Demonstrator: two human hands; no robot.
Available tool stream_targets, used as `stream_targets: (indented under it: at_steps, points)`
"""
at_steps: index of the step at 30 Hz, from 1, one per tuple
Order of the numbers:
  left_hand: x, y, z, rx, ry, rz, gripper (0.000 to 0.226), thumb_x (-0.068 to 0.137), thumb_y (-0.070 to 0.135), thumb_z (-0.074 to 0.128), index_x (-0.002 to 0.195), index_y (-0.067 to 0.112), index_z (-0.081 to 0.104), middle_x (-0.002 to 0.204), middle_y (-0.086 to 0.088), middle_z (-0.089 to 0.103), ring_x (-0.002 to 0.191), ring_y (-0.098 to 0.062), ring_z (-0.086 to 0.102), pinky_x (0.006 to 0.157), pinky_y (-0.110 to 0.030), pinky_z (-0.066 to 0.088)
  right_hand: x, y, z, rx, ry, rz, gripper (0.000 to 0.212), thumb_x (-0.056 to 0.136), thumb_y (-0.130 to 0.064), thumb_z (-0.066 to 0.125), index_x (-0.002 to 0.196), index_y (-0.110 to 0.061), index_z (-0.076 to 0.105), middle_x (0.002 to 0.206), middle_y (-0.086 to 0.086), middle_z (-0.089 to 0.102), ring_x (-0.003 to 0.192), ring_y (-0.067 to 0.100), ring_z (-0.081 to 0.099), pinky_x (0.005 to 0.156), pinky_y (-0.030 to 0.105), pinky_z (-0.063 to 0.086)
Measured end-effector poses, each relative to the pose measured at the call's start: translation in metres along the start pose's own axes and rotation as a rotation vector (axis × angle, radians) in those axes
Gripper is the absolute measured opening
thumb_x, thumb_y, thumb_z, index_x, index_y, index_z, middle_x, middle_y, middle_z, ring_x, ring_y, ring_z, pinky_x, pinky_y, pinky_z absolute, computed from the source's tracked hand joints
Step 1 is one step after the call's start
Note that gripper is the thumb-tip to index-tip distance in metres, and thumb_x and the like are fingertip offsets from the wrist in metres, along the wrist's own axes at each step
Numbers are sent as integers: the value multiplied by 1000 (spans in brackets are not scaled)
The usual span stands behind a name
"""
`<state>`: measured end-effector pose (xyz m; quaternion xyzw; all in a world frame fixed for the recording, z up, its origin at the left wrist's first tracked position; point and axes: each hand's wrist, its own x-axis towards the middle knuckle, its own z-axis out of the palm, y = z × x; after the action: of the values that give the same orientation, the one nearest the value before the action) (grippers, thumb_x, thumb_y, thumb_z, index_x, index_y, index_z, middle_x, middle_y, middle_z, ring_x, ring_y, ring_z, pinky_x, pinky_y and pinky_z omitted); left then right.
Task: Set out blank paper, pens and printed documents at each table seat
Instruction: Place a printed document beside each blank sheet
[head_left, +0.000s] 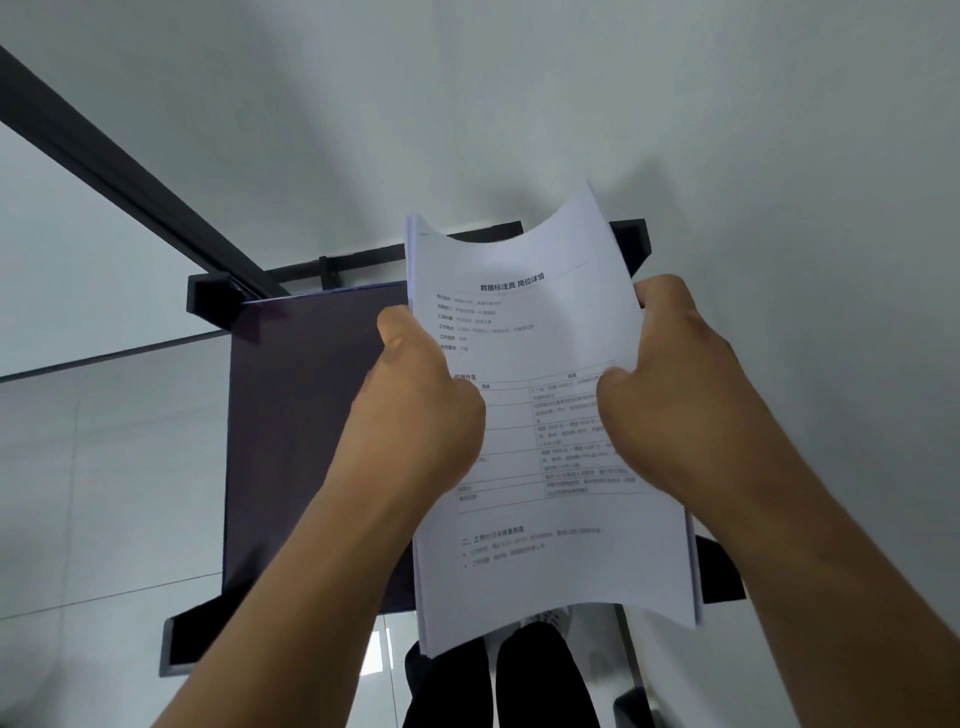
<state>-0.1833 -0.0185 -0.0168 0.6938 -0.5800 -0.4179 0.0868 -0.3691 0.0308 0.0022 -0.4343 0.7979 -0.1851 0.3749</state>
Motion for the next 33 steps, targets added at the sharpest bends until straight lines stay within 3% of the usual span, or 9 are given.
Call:
stream_targets:
  at_steps: [4, 7, 10, 12, 14, 17, 23, 28, 33]
  points:
    - [-12, 17, -25, -17, 27, 21, 26, 104, 7, 54, 112, 24, 36, 88, 16, 61, 83, -20, 73, 75, -56, 69, -12, -23, -14, 1, 47, -50, 45, 102, -5, 61, 134, -28, 40, 96, -15, 57, 77, 8, 62, 51, 20, 47]
    - [-26, 33, -45, 0, 123, 121, 30, 103, 6, 54, 112, 24, 31, 96, 6, 58, 74, -18, 61, 68, -50, 64, -26, -48, -30, 8, 64, -101, 45, 102, -7, 63, 133, -30, 39, 95, -18, 55, 75, 8, 62, 44, 14, 44]
    - [-39, 49, -67, 35, 260, 250, 35, 99, 5, 56, 128, 14, 38, 95, -7, 51, 68, -15, 46, 63, -41, 44, -41, -75, -48, 3, 101, -162, 52, 102, -4, 60, 144, -25, 40, 96, -13, 58, 77, 9, 62, 55, 22, 48]
    - [-51, 59, -89, -11, 259, 230, 34, 102, 7, 55, 129, 18, 39, 90, 5, 55, 69, -14, 55, 56, -41, 53, -54, -96, -61, -8, 122, -212, 52, 101, -3, 58, 146, -23, 41, 96, -10, 59, 76, 9, 62, 57, 24, 49]
    - [-65, 67, -110, -75, 240, 180, 33, 105, 10, 55, 112, 35, 34, 90, 20, 59, 73, -9, 66, 54, -39, 63, -66, -115, -73, -15, 139, -260, 48, 100, -1, 56, 141, -22, 42, 92, -8, 58, 73, 8, 60, 51, 22, 43]
    - [-90, 80, -147, -147, 276, 198, 37, 106, 13, 54, 108, 40, 30, 95, 25, 60, 77, -7, 68, 51, -32, 57, -91, -147, -93, -17, 172, -357, 40, 98, 0, 54, 127, -24, 38, 86, -5, 54, 66, 9, 54, 40, 17, 39]
    - [-138, 95, -207, -168, 390, 240, 41, 108, 14, 57, 118, 43, 29, 99, 30, 53, 80, -8, 65, 34, -13, 44, -140, -200, -118, -41, 205, -508, 35, 98, -1, 56, 117, -24, 38, 88, -6, 54, 68, 6, 52, 42, 16, 29]
    - [-175, 94, -247, -197, 550, 262, 38, 108, 16, 58, 117, 40, 29, 102, 19, 54, 82, -10, 62, 41, -22, 48, -179, -237, -128, -38, 215, -635, 36, 95, 4, 50, 114, -24, 36, 90, -3, 56, 70, 12, 56, 47, 26, 34]
    - [-212, 86, -283, -228, 630, 286, 36, 107, 16, 59, 116, 37, 31, 97, 29, 48, 81, -8, 62, 49, -26, 49, -214, -269, -127, -53, 216, -729, 36, 95, 4, 50, 114, -23, 36, 92, -4, 57, 71, 10, 55, 47, 25, 32]
